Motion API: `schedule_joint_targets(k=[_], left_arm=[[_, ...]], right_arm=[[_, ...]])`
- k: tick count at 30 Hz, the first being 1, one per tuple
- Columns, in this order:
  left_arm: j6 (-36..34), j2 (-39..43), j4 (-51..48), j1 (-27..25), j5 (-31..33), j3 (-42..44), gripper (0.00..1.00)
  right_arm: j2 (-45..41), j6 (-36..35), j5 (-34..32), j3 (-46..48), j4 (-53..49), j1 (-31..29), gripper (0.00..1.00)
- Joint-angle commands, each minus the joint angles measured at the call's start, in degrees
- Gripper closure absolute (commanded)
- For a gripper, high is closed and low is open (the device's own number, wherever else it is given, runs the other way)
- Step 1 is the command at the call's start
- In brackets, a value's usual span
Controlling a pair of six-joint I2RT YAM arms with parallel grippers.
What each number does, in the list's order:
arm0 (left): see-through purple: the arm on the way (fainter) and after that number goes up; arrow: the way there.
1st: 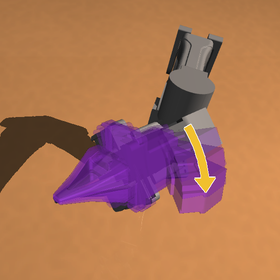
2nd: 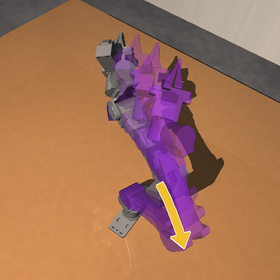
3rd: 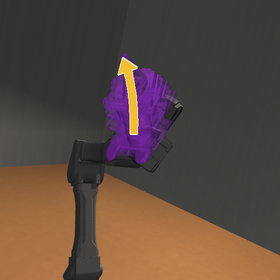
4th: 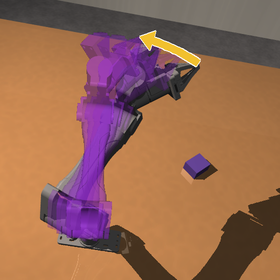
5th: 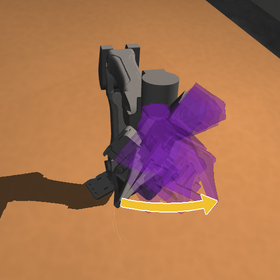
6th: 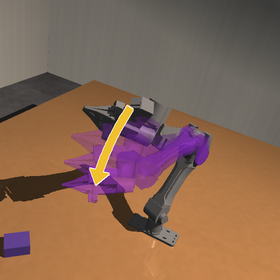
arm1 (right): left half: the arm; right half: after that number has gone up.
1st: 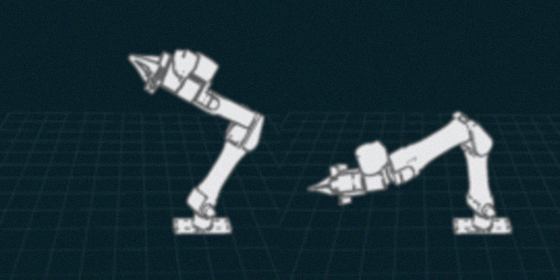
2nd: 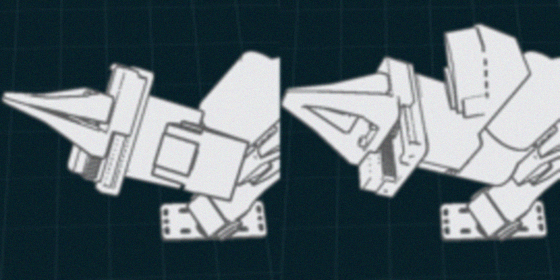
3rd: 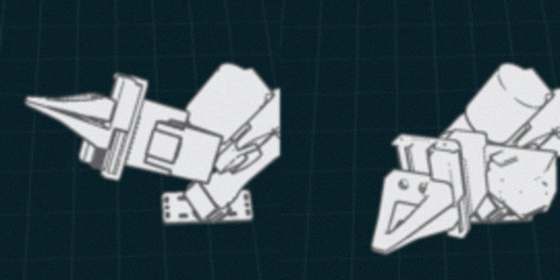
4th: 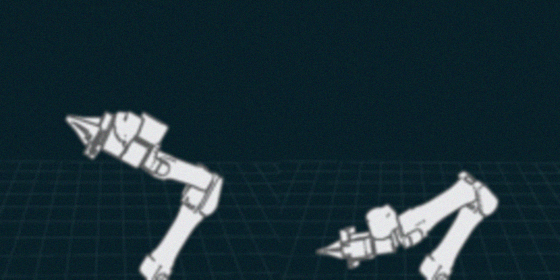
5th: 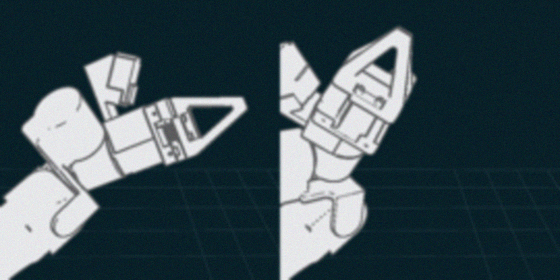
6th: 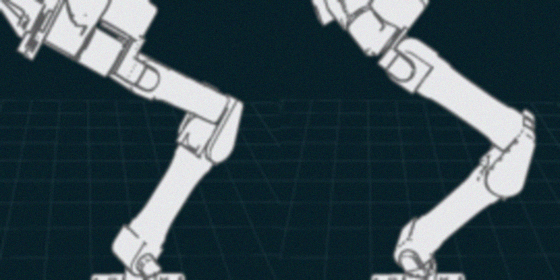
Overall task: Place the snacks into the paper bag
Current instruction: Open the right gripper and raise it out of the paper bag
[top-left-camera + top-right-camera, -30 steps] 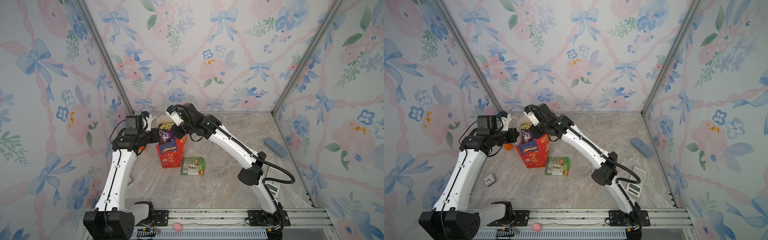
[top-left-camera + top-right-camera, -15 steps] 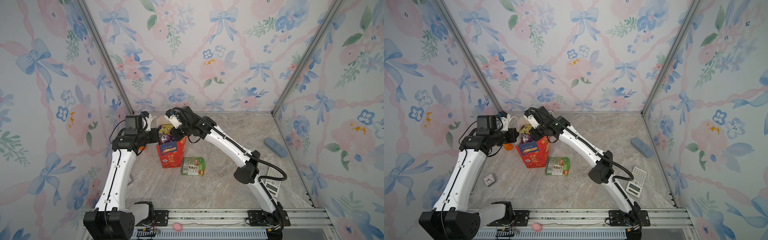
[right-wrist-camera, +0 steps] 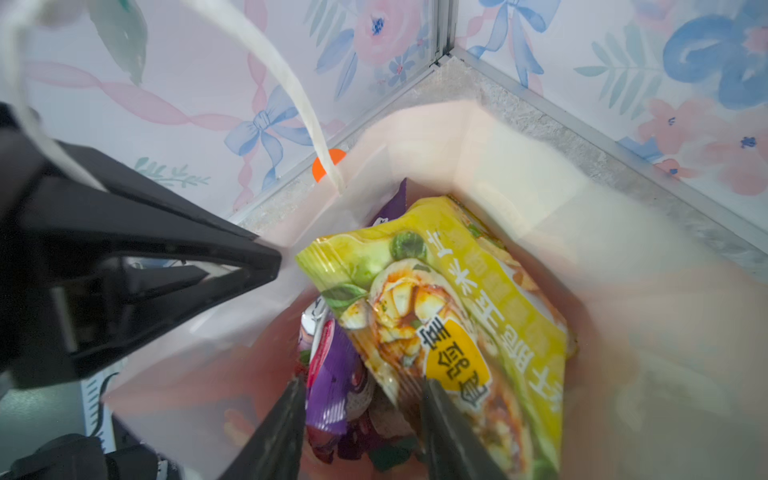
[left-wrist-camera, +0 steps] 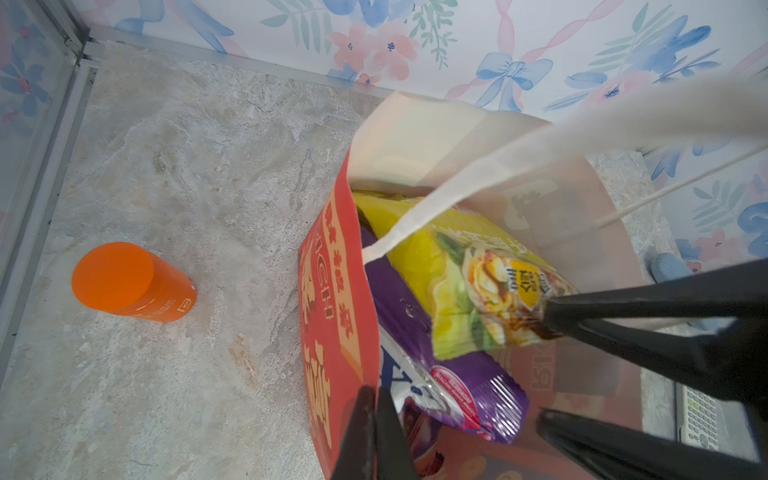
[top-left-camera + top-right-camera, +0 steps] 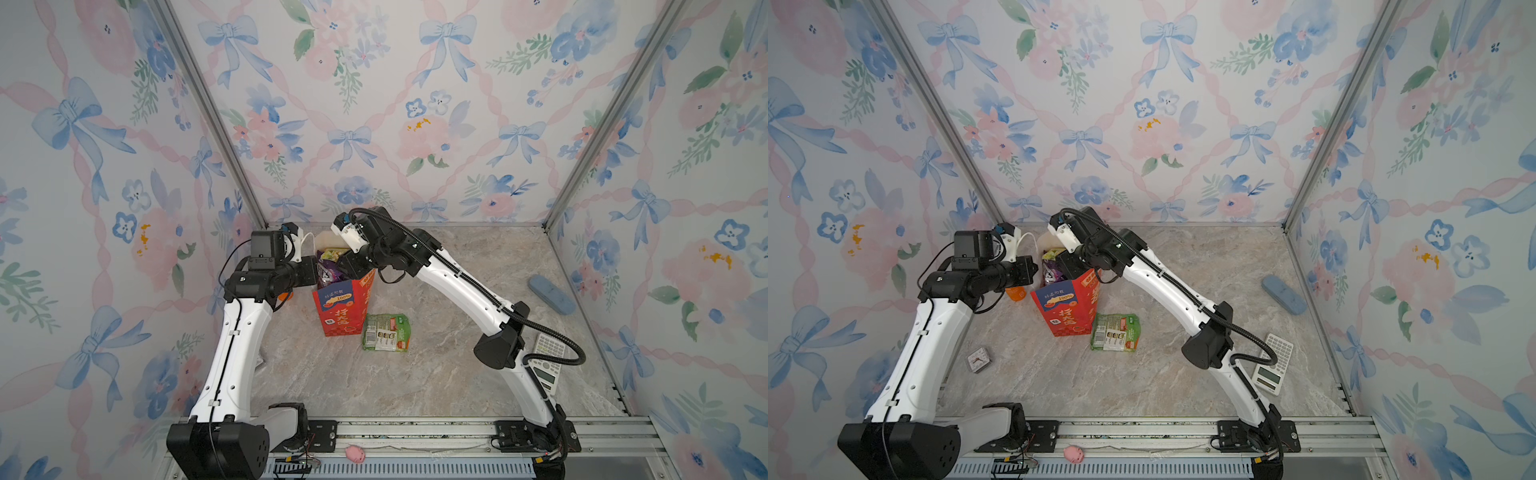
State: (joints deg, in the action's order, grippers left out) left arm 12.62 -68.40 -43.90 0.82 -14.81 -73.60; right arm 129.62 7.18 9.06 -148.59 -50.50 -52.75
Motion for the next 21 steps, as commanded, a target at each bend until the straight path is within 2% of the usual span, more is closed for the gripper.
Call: schedule_joint_targets(k=[1,5,11,17,21], left_arm=[[-0.8,1.3,0.8,0.1,-0.8,-0.4,1.00],[-0.8,1.4,0.8,0.2,-0.8,-0.3,1.00],[-0.8,1.4,0.7,0.2,-0.9,-0.3,1.00],[-0.7,1.6,0.8,0.2,-0.9,-0.1,1.00],[-0.6,1.4,0.8,0.2,-1.1,-0.1,1.00]], right_arm=[[-7.6,1.3,1.4,2.1,5.6,0.8,0.50],[-11.9,2.2,2.4,6.5,8.3,1.0,0.47],[-19.4,3.0,-0.1,20.6,12.7,2.4,0.48],[-21.4,2.7,-4.7,25.4,11.0,2.5,0.60],[-21.1,2.0,-7.3,26.3,11.8,2.4,0.62]])
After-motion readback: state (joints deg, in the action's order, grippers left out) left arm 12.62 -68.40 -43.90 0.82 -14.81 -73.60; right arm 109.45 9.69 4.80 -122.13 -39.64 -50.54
